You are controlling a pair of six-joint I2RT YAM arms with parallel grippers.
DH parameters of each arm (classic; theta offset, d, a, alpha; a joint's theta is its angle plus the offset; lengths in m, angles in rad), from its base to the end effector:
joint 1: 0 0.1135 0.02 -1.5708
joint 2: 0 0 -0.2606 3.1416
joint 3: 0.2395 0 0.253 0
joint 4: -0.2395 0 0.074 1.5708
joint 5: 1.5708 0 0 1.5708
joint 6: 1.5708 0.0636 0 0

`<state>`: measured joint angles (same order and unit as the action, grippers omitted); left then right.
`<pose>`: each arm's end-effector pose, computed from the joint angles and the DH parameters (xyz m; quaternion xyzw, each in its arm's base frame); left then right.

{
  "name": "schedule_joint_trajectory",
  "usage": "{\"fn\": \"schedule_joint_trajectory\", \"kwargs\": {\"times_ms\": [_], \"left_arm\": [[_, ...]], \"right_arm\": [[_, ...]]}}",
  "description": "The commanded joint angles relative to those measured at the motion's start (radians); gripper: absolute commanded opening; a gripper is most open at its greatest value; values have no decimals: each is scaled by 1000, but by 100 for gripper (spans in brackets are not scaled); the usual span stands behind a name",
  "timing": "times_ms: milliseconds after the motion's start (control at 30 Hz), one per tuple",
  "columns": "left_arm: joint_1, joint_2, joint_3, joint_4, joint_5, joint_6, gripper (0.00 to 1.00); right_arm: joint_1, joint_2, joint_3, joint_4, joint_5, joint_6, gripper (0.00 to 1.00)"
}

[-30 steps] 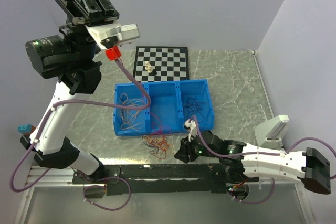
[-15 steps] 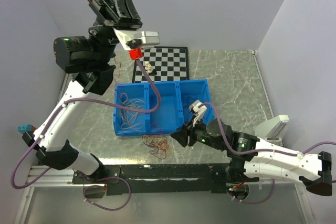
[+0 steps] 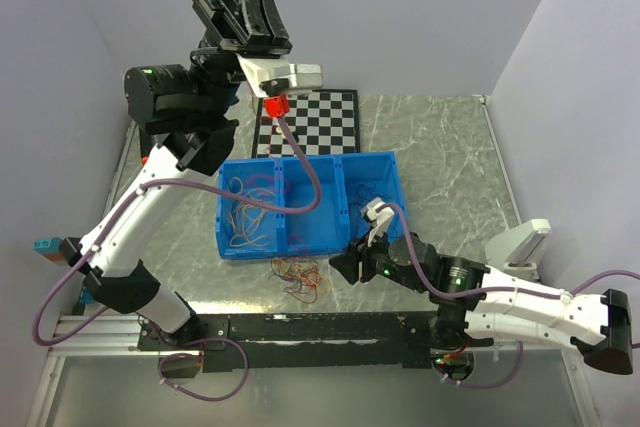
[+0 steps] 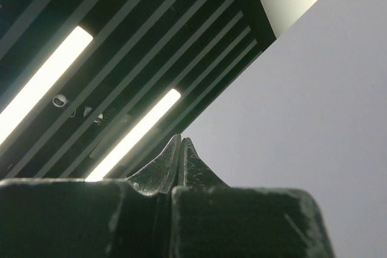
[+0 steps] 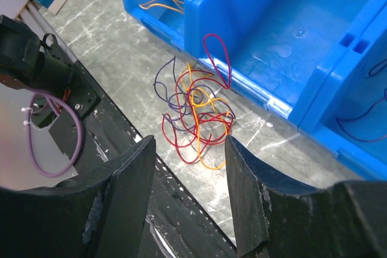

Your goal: Untangle the cables

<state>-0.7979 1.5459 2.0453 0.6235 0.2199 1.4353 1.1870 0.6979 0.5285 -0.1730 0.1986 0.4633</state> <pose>0.1712 -0.1954 0.6671 0.2453 0.0007 0.2805 0.9280 0.0870 0.1818 0.2529 -0.2344 0.7808 0.3663 0.4486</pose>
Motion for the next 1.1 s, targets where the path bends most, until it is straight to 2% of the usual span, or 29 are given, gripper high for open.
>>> {"fn": "schedule_joint_trajectory", "kwargs": {"times_ms": [0,167,267,367,500,567,633,733,833,1067], "left_arm": [[-26,11,32,84,42,28,1],[-41,5,-37,99,45,39,1],[-46,22,-27,123,67,48,1],[-47,87,85,125,94,51,1],[-47,232,346,62,113,54,1],[-47,278,430,36,127,60,1],[-47,281,400,48,125,60,1],[-47,232,261,97,119,47,1],[-47,207,187,133,102,30,1],[-47,241,213,134,82,17,1]], "right_arm": [[3,-49,-18,29,36,20,57],[5,-78,-27,15,58,26,57],[3,-101,-36,12,68,32,57],[2,-109,-42,10,68,35,57],[2,-112,-45,10,67,38,57],[0,-115,-51,12,65,40,57],[0,-120,-53,13,64,41,57],[-1,-126,-56,15,67,43,57],[0,-130,-59,10,68,46,57],[-3,-135,-71,17,70,49,57]]}}
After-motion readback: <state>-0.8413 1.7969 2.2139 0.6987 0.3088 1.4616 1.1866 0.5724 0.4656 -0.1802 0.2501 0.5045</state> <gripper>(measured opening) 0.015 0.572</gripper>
